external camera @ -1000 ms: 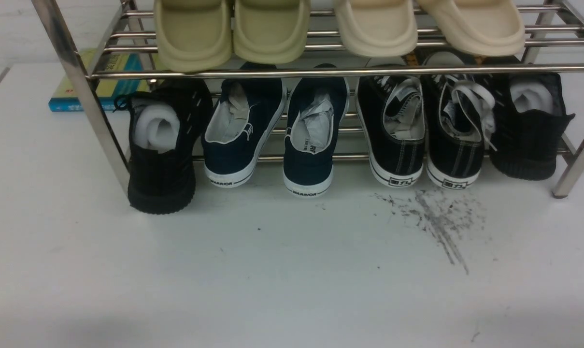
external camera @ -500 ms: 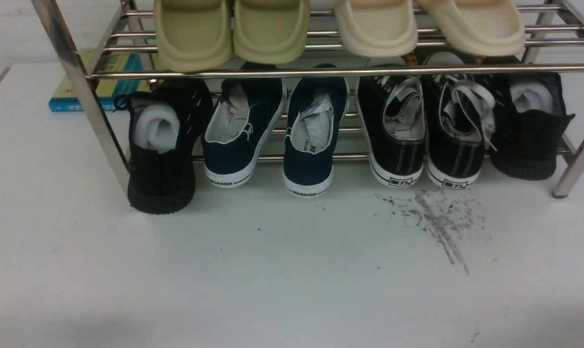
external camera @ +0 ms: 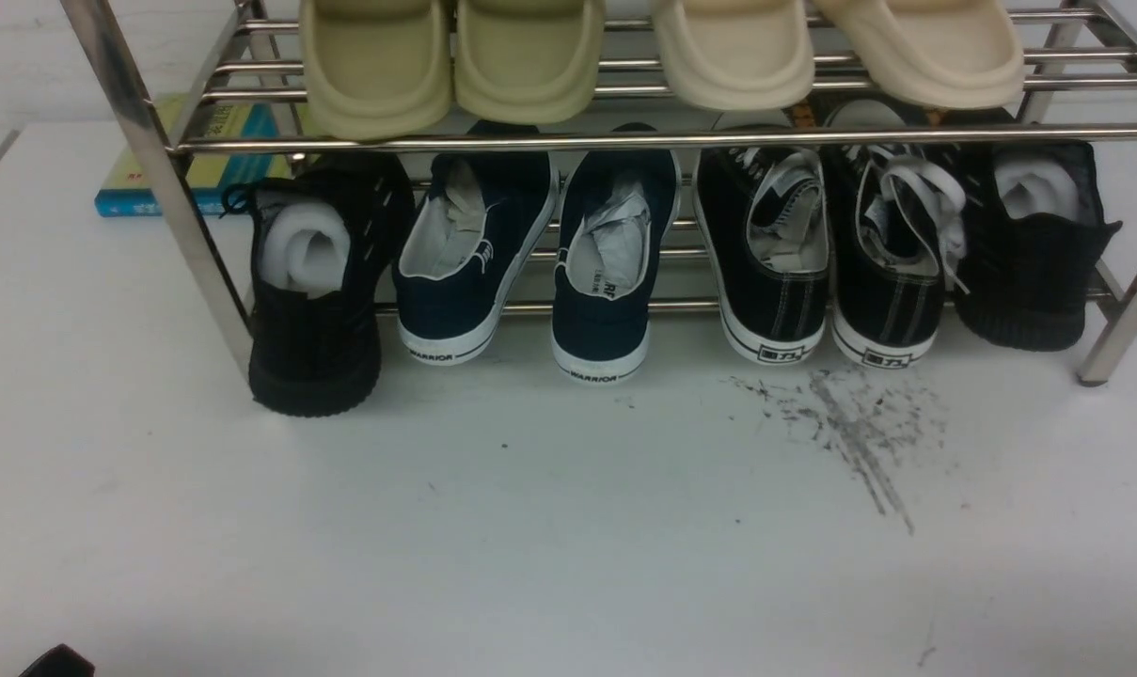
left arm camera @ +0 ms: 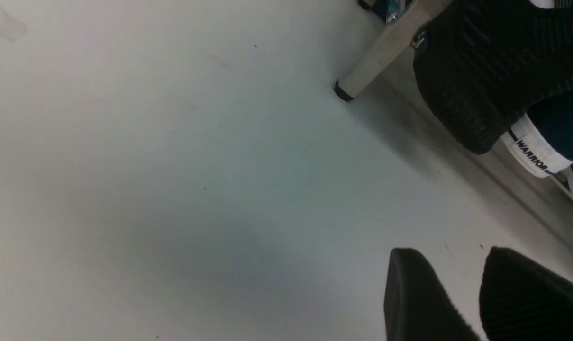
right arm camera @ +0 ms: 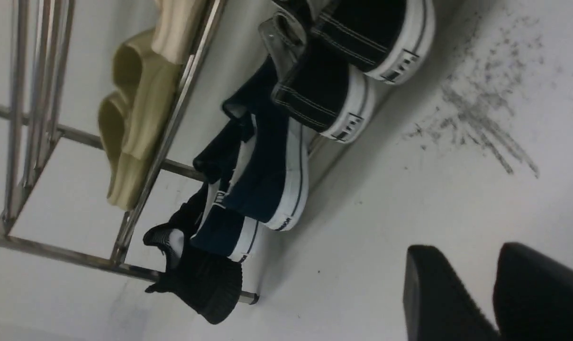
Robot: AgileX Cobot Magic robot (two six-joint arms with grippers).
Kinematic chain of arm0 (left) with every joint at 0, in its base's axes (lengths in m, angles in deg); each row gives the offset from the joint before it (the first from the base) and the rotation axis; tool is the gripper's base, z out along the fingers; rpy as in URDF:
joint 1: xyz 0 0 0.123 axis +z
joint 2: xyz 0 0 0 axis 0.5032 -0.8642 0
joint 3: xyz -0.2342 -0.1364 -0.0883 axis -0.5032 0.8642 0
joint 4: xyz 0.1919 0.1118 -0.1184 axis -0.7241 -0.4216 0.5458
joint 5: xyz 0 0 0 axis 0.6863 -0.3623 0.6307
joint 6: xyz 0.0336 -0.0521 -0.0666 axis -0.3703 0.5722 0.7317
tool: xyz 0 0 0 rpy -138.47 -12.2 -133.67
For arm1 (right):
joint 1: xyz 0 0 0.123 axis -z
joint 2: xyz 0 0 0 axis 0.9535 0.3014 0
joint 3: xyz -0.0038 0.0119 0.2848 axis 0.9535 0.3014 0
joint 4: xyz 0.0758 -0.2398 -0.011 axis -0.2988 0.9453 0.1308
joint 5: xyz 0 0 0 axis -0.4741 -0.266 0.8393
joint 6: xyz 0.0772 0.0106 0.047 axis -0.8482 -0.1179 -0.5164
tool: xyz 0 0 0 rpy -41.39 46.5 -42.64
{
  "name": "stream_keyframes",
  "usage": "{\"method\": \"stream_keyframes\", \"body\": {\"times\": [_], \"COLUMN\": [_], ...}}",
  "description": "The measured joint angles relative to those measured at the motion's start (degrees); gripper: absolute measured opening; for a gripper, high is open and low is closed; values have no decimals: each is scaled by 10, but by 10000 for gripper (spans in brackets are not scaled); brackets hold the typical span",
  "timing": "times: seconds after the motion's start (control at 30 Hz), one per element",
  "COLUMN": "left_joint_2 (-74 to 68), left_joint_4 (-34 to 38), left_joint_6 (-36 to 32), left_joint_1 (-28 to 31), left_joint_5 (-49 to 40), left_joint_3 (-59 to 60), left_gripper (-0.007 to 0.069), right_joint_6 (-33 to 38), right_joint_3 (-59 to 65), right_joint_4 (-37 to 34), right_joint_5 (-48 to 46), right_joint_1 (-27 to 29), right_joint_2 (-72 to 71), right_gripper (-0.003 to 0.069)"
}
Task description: Take the shoes off the shelf with your hand on the white table.
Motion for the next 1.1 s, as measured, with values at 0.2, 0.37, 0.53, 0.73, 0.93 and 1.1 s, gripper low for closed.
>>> {"method": "stream_keyframes", "body": {"times": [0.2, 0.37, 0.53, 0.73, 0.93, 1.1], "left_joint_2": [0, 0, 0, 0, 0, 0], "left_joint_4": [-9, -43, -91, -134, -141, -141], "left_joint_6": [9, 10, 10, 10, 10, 10], "left_joint_1": [0, 0, 0, 0, 0, 0], "left_joint_5": [0, 0, -1, -2, -2, -2], "left_joint_3": [0, 0, 0, 0, 0, 0], "left_gripper": [242, 242, 242, 242, 242, 242], "right_joint_6": [160, 198, 168, 171, 167, 113], "right_joint_3": [-151, -333, -475, -584, -674, -736], "right_joint_4": [24, 171, 272, 293, 338, 420], "right_joint_5": [-7, -162, -325, -349, -282, -231], "right_joint_1": [0, 0, 0, -21, -110, -167], "right_joint_2": [66, 297, 522, 677, 793, 870], "right_gripper": [17, 0, 6, 39, 185, 359]}}
